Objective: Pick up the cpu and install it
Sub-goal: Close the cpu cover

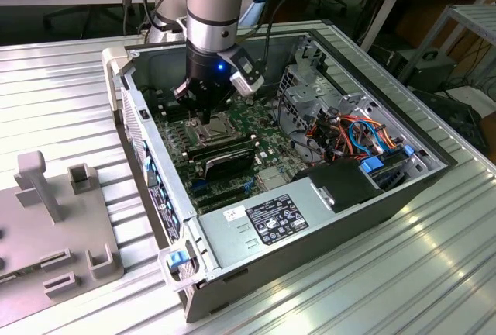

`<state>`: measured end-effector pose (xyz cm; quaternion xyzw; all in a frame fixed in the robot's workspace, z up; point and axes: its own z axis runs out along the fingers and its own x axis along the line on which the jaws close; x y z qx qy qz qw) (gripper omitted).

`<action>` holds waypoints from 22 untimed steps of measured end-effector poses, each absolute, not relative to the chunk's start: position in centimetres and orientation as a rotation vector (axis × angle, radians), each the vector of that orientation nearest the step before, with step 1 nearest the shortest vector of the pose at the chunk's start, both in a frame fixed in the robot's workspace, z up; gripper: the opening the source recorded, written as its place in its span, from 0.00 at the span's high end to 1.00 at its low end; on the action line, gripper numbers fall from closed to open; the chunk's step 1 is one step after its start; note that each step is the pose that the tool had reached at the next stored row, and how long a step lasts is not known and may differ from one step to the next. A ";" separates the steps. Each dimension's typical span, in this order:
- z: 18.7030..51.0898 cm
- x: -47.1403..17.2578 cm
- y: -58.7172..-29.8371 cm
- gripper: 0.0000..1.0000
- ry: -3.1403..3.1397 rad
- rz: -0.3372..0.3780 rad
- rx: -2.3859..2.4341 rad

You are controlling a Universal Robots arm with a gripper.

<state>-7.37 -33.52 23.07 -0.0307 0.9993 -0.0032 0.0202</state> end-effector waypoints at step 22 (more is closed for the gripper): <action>23.9 -6.0 -33.5 0.89 3.100 -0.010 -0.095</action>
